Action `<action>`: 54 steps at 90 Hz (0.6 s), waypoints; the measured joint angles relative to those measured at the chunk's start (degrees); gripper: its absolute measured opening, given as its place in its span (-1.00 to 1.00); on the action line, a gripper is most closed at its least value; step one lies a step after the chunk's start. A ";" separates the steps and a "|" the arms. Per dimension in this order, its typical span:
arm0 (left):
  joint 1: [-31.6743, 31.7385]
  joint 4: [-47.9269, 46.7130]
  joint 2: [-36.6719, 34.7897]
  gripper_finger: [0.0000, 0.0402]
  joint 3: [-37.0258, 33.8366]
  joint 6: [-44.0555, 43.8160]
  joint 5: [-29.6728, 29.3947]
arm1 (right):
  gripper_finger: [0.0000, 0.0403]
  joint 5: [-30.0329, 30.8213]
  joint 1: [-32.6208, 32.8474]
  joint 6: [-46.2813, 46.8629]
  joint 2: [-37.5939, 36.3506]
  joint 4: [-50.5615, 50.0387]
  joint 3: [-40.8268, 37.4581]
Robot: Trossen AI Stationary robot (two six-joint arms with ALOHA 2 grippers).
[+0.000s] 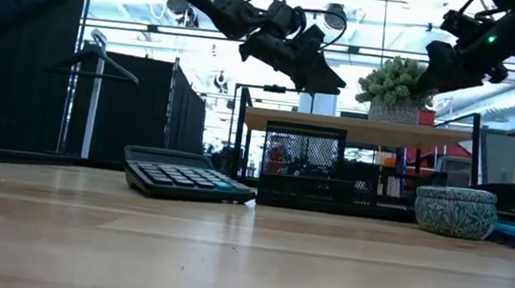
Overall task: Pick and place office supplies into organizer
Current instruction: Remove the gray patterned vase plant from the wooden shelf
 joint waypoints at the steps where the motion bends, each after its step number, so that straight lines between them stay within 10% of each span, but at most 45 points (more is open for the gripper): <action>1: 0.00 0.00 0.00 0.63 -0.01 0.02 -0.01 | 0.46 -0.83 -0.58 -0.28 0.01 0.12 0.00; 54: -0.09 0.26 0.00 0.63 -0.08 1.38 -0.03 | 0.46 -26.27 -16.30 -6.94 4.85 5.06 0.04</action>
